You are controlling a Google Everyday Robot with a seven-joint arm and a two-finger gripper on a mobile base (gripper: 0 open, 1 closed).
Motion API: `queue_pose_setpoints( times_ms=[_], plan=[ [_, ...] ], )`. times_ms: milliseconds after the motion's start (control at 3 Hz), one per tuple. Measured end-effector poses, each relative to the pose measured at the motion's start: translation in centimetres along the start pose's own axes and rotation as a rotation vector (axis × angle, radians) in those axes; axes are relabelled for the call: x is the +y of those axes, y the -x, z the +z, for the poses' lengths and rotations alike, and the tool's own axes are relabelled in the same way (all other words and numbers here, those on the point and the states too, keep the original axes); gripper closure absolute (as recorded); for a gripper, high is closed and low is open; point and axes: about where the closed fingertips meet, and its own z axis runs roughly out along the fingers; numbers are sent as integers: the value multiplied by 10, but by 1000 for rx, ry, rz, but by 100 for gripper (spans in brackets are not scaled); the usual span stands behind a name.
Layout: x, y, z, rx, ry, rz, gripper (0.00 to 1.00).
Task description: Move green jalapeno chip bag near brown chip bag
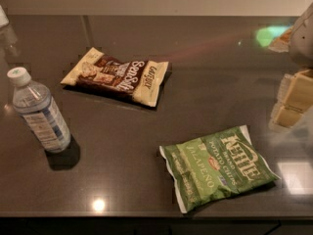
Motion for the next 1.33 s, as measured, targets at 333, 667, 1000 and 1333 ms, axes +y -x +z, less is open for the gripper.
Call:
queue_pose_setpoints(
  times_ms=[333, 667, 1000, 1333],
  plan=[
    [0, 0, 0, 0, 0, 0, 0],
    [7, -1, 2, -8, 34, -39, 0],
    [27, -8, 14, -43, 93, -88, 0],
    [45, -14, 31, -101, 136, -145, 0]
  ],
)
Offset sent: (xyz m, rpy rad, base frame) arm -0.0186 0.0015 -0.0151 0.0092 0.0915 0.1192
